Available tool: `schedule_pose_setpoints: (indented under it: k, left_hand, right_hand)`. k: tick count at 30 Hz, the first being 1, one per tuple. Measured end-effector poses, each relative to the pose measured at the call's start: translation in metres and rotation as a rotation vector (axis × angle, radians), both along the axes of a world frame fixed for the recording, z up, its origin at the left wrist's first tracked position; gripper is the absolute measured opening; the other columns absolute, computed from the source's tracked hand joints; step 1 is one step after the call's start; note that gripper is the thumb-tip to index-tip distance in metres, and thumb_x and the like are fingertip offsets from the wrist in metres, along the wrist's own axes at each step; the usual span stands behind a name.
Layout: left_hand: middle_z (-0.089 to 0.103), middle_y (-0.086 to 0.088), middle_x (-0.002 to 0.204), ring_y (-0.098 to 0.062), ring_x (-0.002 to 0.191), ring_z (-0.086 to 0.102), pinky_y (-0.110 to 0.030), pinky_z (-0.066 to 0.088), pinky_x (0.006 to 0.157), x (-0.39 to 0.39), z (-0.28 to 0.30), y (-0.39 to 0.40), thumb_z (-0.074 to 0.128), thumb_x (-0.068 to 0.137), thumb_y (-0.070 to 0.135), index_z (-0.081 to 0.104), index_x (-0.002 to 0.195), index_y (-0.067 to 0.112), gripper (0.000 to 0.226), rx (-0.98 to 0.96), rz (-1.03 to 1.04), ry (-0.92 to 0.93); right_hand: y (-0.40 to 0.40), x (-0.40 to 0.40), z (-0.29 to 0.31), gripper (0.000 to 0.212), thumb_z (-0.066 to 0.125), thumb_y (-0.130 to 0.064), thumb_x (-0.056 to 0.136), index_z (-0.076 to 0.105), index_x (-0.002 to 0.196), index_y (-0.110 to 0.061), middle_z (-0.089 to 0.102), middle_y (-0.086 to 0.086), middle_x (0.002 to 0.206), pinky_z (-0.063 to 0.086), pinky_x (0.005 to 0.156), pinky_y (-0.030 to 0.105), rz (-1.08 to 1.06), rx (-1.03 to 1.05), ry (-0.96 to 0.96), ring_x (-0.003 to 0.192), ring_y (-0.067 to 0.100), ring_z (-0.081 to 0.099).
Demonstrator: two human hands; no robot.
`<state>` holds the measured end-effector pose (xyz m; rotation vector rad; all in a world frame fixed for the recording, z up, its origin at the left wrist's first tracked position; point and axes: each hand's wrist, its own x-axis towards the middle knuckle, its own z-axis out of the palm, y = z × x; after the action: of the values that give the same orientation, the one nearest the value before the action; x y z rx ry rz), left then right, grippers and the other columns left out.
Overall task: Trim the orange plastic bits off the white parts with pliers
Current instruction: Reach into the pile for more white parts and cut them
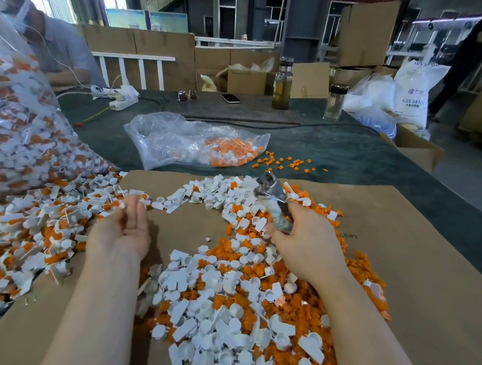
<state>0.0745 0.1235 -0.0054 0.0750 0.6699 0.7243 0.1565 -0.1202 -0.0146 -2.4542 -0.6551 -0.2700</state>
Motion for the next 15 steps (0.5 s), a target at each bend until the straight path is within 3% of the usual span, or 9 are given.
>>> schedule_pose_setpoints:
  k: [4,9,12,15]
  left_hand:
    - [0.074,-0.01,0.097,-0.014,0.076,0.076,-0.027,0.062,0.066,-0.008,-0.001,0.012,0.045,0.104,0.012,0.06,0.128,0.004,0.029,-0.054,0.186,-0.074]
    - [0.074,-0.015,0.1,-0.019,0.079,0.075,-0.031,0.062,0.067,-0.012,0.0,0.013,0.048,0.102,0.011,0.056,0.132,0.002,0.033,-0.093,0.3,-0.177]
    - [0.077,-0.007,0.095,-0.01,0.074,0.075,-0.023,0.059,0.061,-0.011,0.002,0.006,0.054,0.1,0.016,0.061,0.126,0.009,0.028,0.031,0.1,-0.099]
    - [0.075,0.005,0.084,-0.001,0.065,0.068,-0.014,0.054,0.058,-0.002,0.006,-0.008,0.064,0.095,0.021,0.069,0.113,0.013,0.02,0.388,-0.237,0.201]
  right_hand:
    - [-0.002,0.003,-0.001,0.032,0.06,-0.035,0.09,0.036,0.069,-0.033,0.051,-0.012,0.068,0.028,0.047,0.02,-0.048,-0.054,0.0,0.06,0.005,0.048]
    - [0.0,0.004,-0.005,0.017,0.062,-0.04,0.087,0.052,0.079,-0.029,0.055,-0.011,0.074,0.041,0.051,0.024,-0.009,-0.144,0.064,0.065,0.008,0.053]
    - [0.003,0.002,-0.008,0.015,0.062,-0.041,0.085,0.054,0.084,-0.029,0.053,-0.012,0.073,0.038,0.048,0.024,-0.007,-0.238,0.05,0.064,0.006,0.05]
    - [0.008,0.0,-0.009,0.017,0.062,-0.046,0.084,0.055,0.088,-0.03,0.053,-0.013,0.073,0.031,0.045,0.023,-0.029,-0.28,0.024,0.064,0.007,0.048]
